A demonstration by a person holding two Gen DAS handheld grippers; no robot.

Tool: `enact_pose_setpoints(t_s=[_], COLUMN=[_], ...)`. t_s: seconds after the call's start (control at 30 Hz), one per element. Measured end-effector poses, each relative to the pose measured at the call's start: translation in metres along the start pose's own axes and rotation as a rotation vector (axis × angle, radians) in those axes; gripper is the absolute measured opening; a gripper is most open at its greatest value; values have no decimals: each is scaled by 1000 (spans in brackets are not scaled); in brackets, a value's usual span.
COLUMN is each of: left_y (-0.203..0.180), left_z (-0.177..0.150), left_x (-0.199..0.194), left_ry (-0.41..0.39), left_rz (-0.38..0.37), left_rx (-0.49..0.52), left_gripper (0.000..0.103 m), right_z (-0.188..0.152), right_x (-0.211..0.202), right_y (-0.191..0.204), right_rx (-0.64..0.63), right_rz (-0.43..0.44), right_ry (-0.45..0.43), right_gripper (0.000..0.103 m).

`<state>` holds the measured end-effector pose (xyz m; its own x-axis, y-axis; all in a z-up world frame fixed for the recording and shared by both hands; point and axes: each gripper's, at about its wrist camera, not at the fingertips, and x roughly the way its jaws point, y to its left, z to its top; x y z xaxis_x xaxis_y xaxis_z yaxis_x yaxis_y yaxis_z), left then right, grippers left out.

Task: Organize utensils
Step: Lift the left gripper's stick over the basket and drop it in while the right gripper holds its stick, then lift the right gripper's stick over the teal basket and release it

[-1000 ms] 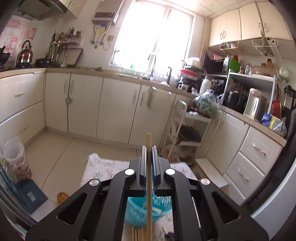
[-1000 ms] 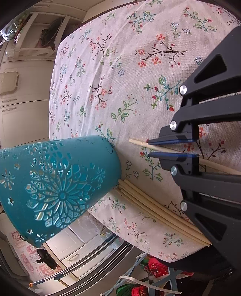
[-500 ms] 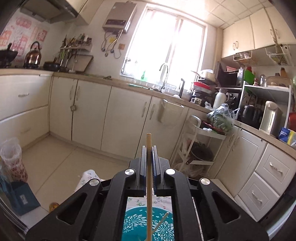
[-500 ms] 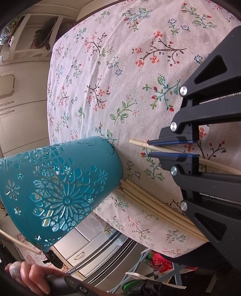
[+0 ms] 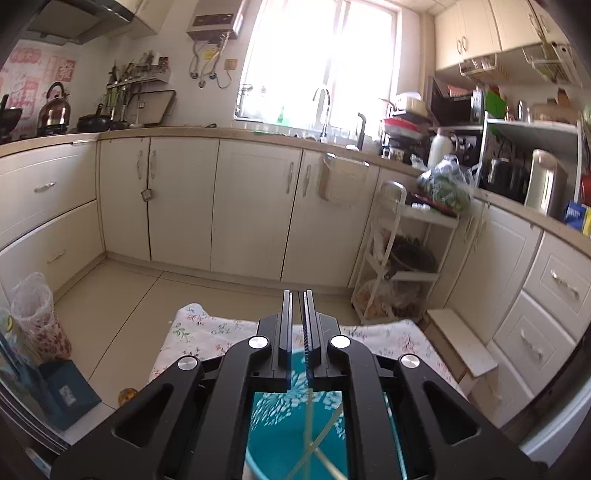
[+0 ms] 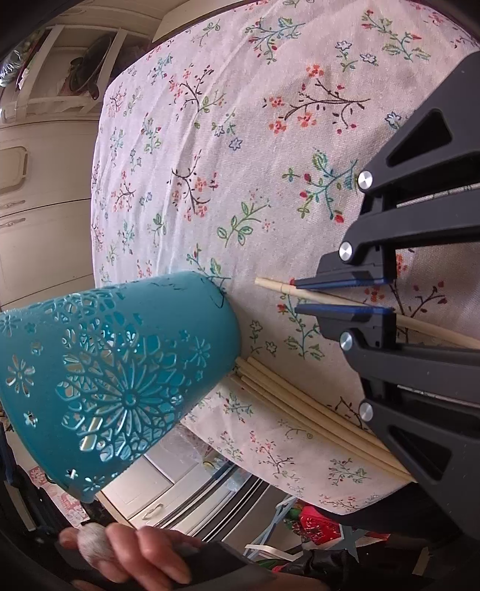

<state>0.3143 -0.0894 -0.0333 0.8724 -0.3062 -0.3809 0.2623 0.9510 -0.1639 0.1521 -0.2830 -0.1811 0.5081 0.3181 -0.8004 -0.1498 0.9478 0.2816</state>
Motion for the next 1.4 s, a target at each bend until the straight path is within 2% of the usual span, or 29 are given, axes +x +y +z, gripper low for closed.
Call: enact_pose_setpoints(t_s=[0.03, 0.17, 0.23, 0.3, 0.33, 0.4, 0.57, 0.7, 0.83, 0.9, 1.03, 1.13, 1.2, 1.33, 1.37, 1.4], left_y=[1, 16, 28, 43, 50, 62, 95, 103, 98, 97, 94, 91, 91, 93, 93, 93], left_z=[-3, -10, -11, -14, -17, -22, -49, -80, -106, -119, -137, -142, -143, -146, -146, -146], left_x=[-1, -15, -27, -39, -45, -54, -71, -75, -76, -78, -77, -79, -79, -74, -74, -74], left_ry=[19, 32, 29, 36, 41, 44, 95, 163, 221, 244, 289, 296, 299, 316, 318, 320], left_rz=[6, 43, 59, 69, 72, 83, 114, 126, 113, 107, 92, 84, 83, 79, 82, 83], left_rx=[13, -6, -39, -75, -88, -107, -149, -166, -170, -176, -189, -185, -176, -193, -195, -196], left_gripper=[10, 43, 51, 57, 58, 66, 69, 69, 69, 69, 69, 69, 69, 69, 69, 69], right_z=[0, -3, -4, -4, -3, -1, 19, 68, 125, 148, 180, 182, 178, 171, 168, 165], right_x=[0, 2, 3, 1, -3, -19, -76, -119, -137, -137, -112, -86, -68, -59, -59, -60], right_y=[2, 22, 28, 23, 15, 5, -5, 6, 27, 34, 44, 44, 42, 41, 44, 47], right_rx=[-8, -113, -149, -116, -67, 5, 116, 132, 89, 80, 92, 94, 90, 90, 69, 44], right_rz=[-10, -118, -150, -121, -65, 28, 251, 347, 311, 266, 116, 18, -18, 7, 11, 12], right_ry=[5, 5, -1, 0, -5, -41, -181, -358, -510, -582, -691, -703, -680, -615, -593, -572], right_gripper=[8, 8, 8, 6, 6, 6, 6, 6, 6, 6, 6, 6, 6, 6, 9, 16])
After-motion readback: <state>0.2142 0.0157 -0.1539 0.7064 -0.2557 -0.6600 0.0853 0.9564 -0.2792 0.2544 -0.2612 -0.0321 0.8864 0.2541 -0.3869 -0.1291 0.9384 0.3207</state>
